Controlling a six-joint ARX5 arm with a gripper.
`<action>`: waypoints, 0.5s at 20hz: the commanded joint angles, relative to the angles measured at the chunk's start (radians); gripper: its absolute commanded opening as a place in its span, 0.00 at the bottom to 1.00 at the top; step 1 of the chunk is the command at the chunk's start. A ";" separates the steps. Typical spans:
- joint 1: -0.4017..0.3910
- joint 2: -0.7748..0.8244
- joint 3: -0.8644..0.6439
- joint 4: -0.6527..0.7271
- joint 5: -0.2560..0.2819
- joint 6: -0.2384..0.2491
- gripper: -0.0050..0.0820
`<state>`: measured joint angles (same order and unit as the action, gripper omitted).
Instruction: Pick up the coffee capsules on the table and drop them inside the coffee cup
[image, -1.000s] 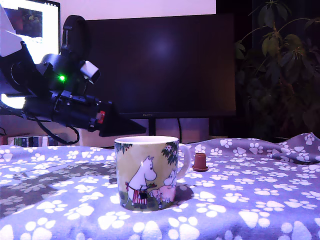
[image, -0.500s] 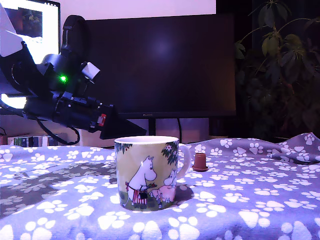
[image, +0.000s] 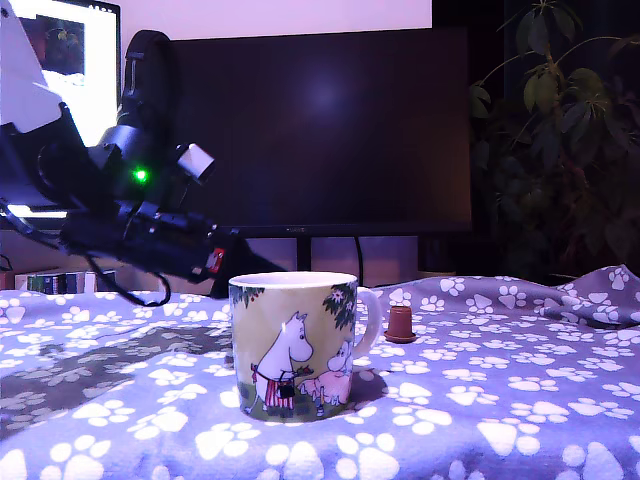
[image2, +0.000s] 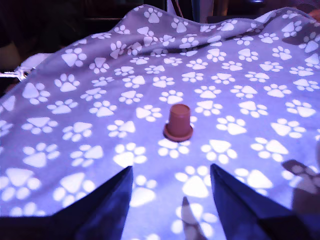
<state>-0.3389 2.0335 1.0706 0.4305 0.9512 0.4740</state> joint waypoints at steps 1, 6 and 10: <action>-0.017 0.045 0.026 -0.005 0.012 0.002 0.57; -0.056 0.083 0.092 -0.068 0.015 0.005 0.57; -0.073 0.123 0.156 -0.140 0.029 0.006 0.57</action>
<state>-0.4103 2.1193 1.2152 0.2943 0.9737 0.4744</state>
